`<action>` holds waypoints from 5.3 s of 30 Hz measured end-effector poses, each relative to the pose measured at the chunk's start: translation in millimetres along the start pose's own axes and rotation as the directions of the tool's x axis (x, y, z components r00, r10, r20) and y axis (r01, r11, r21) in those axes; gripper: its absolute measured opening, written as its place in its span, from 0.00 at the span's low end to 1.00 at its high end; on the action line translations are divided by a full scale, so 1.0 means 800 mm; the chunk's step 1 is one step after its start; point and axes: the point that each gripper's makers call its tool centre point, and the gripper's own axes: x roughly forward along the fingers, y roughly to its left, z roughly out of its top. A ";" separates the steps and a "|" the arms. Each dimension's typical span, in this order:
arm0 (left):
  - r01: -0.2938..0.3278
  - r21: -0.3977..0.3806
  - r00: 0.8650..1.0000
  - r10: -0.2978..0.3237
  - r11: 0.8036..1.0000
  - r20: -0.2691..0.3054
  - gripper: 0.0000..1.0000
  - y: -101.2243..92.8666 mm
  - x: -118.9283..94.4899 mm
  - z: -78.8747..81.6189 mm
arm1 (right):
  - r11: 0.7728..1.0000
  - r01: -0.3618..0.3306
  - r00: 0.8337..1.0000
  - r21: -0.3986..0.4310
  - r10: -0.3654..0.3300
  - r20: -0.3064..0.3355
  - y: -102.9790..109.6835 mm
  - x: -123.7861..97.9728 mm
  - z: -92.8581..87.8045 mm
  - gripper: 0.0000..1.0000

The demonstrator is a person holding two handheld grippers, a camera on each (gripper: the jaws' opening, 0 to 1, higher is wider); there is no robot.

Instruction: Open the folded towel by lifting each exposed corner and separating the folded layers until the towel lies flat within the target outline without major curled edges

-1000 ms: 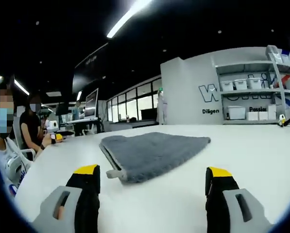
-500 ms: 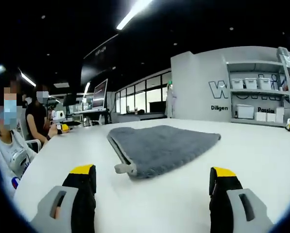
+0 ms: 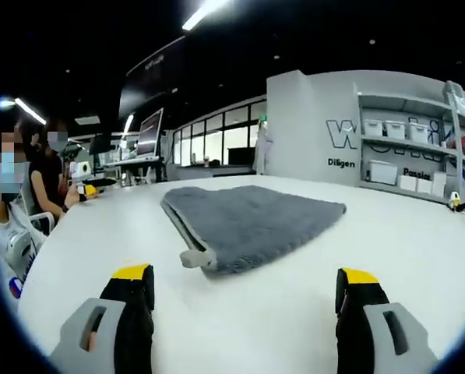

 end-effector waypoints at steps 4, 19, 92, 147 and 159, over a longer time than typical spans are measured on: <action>0.019 0.000 1.000 -0.019 1.000 0.003 0.69 -0.003 0.001 -0.001 | 1.000 -0.010 1.000 0.011 0.009 0.029 0.020 0.002 0.007 0.99; 0.065 0.042 0.998 -0.065 0.997 0.008 0.68 -0.022 0.000 -0.004 | 0.982 -0.158 0.982 -0.100 0.168 0.092 0.180 0.118 0.049 0.90; 0.046 -0.029 0.999 -0.045 0.999 0.012 0.66 -0.011 -0.004 -0.003 | 0.985 -0.090 0.995 -0.150 0.096 0.032 0.198 0.359 0.100 0.00; 0.043 -0.028 0.999 -0.043 0.999 0.008 0.66 -0.012 -0.005 -0.003 | 0.836 0.545 0.838 -0.055 -0.543 0.051 -0.115 0.105 0.109 0.00; 0.043 -0.030 0.999 -0.043 0.999 0.005 0.66 -0.011 -0.004 -0.004 | 0.780 0.623 0.777 0.057 -0.626 0.063 -0.154 0.042 0.093 0.00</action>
